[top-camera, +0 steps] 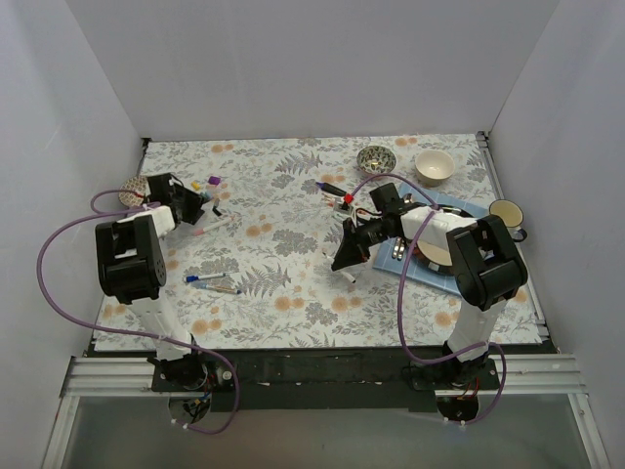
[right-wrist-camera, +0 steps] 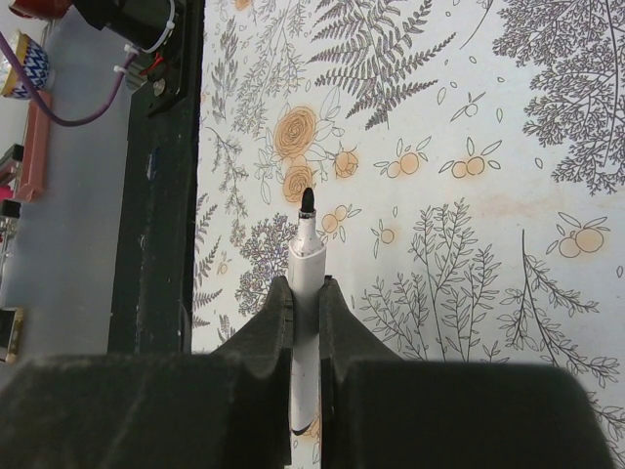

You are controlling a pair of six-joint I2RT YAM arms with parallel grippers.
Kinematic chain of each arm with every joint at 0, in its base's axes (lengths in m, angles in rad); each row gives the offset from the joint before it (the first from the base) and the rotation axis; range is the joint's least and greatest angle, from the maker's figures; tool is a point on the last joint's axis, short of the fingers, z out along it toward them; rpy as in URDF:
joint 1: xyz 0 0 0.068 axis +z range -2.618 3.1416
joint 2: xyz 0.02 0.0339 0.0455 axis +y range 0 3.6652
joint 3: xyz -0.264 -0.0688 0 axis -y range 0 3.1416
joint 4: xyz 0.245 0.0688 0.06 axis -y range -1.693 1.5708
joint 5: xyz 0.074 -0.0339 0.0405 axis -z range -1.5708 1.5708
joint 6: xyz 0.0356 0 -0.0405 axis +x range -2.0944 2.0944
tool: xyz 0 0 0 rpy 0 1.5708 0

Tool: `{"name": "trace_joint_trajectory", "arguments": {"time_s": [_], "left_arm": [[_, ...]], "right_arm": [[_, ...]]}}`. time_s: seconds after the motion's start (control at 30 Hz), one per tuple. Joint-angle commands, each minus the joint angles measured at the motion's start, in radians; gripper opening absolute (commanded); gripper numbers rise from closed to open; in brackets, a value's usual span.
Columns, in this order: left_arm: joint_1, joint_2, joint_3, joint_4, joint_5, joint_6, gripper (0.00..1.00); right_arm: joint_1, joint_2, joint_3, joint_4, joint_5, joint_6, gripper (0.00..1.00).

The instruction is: Open the pen caps

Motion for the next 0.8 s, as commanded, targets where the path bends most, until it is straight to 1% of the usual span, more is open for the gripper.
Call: {"name": "trace_joint_trajectory", "arguments": {"time_s": [0.0, 0.03, 0.13, 0.17, 0.2, 0.23, 0.27, 0.3, 0.33, 0.4, 0.43, 0.47, 0.5, 0.53, 0.57, 0.6, 0.63, 0.67, 0.7, 0.73, 0.77], "left_arm": [[0.011, -0.033, 0.028, 0.002, 0.005, 0.014, 0.40], [0.012, -0.039, 0.027, 0.002, 0.008, 0.016, 0.40], [0.011, -0.062, 0.027, 0.016, 0.036, 0.032, 0.48], [0.011, -0.068, 0.028, 0.026, 0.101, 0.063, 0.56], [0.011, -0.079, 0.027, 0.042, 0.140, 0.080, 0.59], [0.011, -0.102, 0.024, 0.080, 0.180, 0.089, 0.63], [0.011, -0.119, 0.010, 0.100, 0.226, 0.103, 0.70], [0.011, -0.135, 0.004, 0.118, 0.295, 0.109, 0.74], [0.008, -0.175, -0.002, 0.143, 0.329, 0.115, 0.79], [-0.001, -0.217, -0.007, 0.143, 0.388, 0.149, 0.88], [-0.011, -0.243, -0.011, 0.131, 0.402, 0.163, 0.94], [-0.018, -0.293, -0.016, 0.125, 0.410, 0.176, 0.98], [-0.026, -0.326, -0.028, 0.115, 0.415, 0.204, 0.98], [-0.043, -0.355, -0.036, 0.094, 0.418, 0.219, 0.98], [-0.052, -0.414, -0.044, 0.079, 0.418, 0.236, 0.98], [-0.060, -0.441, -0.059, 0.062, 0.415, 0.261, 0.98], [-0.087, -0.467, -0.062, -0.001, 0.369, 0.329, 0.98], [-0.107, -0.522, -0.062, -0.050, 0.329, 0.382, 0.98], [-0.151, -0.545, -0.070, -0.088, 0.297, 0.422, 0.98], [-0.167, -0.576, -0.083, -0.142, 0.239, 0.477, 0.98], [-0.178, -0.606, -0.103, -0.156, 0.219, 0.488, 0.98]], "right_arm": [[-0.007, -0.014, 0.036, -0.009, -0.006, -0.018, 0.01], [-0.007, -0.014, 0.036, -0.011, -0.006, -0.018, 0.01], [-0.010, -0.014, 0.039, -0.012, 0.003, -0.025, 0.01], [-0.012, -0.014, 0.042, -0.017, 0.010, -0.030, 0.01], [-0.015, -0.014, 0.044, -0.032, 0.019, -0.036, 0.01], [-0.015, -0.014, 0.059, -0.045, 0.052, -0.048, 0.01], [-0.015, -0.012, 0.068, -0.063, 0.080, -0.074, 0.01], [-0.018, -0.012, 0.080, -0.078, 0.111, -0.091, 0.01], [-0.020, -0.011, 0.105, -0.116, 0.175, -0.105, 0.01], [-0.023, -0.009, 0.130, -0.135, 0.252, -0.131, 0.01], [-0.026, -0.012, 0.142, -0.152, 0.332, -0.136, 0.01], [-0.024, -0.012, 0.166, -0.155, 0.376, -0.140, 0.01], [-0.024, -0.012, 0.177, -0.157, 0.417, -0.143, 0.01], [-0.027, -0.011, 0.189, -0.158, 0.494, -0.143, 0.01], [-0.024, -0.004, 0.215, -0.163, 0.532, -0.146, 0.01], [-0.026, 0.015, 0.237, -0.169, 0.566, -0.162, 0.01], [-0.026, 0.031, 0.258, -0.186, 0.629, -0.172, 0.01], [-0.024, 0.048, 0.312, -0.225, 0.660, -0.183, 0.01], [-0.024, 0.081, 0.335, -0.238, 0.687, -0.203, 0.01], [-0.024, 0.098, 0.358, -0.255, 0.730, -0.214, 0.01], [-0.026, 0.115, 0.408, -0.278, 0.753, -0.225, 0.02]]}}
